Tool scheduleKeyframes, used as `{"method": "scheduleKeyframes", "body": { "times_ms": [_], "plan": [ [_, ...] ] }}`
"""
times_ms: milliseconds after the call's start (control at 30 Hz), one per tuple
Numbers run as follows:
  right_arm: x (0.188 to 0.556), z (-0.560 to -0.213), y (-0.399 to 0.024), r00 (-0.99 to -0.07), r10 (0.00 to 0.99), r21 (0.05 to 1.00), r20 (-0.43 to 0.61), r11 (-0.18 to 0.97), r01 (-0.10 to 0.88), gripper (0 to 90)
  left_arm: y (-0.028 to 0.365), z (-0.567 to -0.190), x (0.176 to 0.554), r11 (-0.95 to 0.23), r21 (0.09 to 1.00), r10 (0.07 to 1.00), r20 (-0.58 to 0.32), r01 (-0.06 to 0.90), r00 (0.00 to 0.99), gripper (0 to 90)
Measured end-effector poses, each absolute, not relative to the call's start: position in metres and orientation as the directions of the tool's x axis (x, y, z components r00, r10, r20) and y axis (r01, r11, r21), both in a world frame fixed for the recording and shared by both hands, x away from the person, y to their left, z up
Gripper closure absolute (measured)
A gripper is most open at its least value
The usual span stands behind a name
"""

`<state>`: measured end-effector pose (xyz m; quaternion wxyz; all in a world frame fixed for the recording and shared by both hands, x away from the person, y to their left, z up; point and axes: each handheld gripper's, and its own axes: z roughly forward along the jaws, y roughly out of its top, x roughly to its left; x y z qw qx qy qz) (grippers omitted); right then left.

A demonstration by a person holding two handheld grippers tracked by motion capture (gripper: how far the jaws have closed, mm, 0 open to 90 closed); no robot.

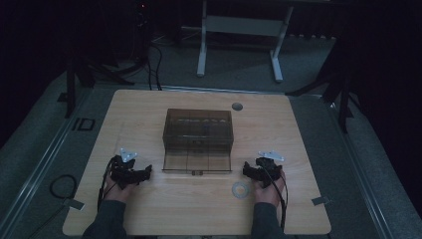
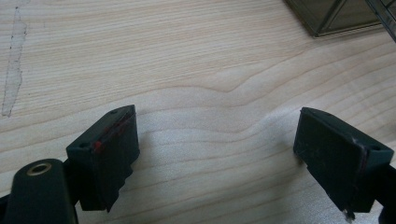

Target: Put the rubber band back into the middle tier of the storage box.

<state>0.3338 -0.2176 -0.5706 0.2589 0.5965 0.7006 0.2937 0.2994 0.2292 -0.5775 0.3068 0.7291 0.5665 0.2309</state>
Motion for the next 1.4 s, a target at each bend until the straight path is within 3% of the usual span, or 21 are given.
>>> {"method": "scheduleKeyframes", "body": {
  "times_ms": [300,533,867,1400],
  "plan": [
    [0.333,-0.571,-0.216,-0.148,0.989,0.721,-0.013,0.112,0.684,13.5,0.229,-0.577,0.299,-0.169,0.709,0.968,-0.011,0.684,0.251,14.0],
    [0.326,-0.569,-0.214,-0.122,0.992,0.737,-0.012,0.091,0.669,32.9,0.229,-0.577,0.299,-0.170,0.709,0.968,-0.011,0.684,0.251,14.0],
    [0.323,-0.561,-0.214,-0.129,0.992,0.694,-0.015,0.103,0.713,49.9,0.229,-0.577,0.299,-0.170,0.709,0.968,-0.011,0.684,0.251,14.0],
    [0.307,-0.554,-0.202,-0.256,0.966,0.638,-0.024,0.212,0.741,55.4,0.229,-0.577,0.299,-0.169,0.709,0.968,-0.011,0.684,0.251,14.0]
  ]
}}
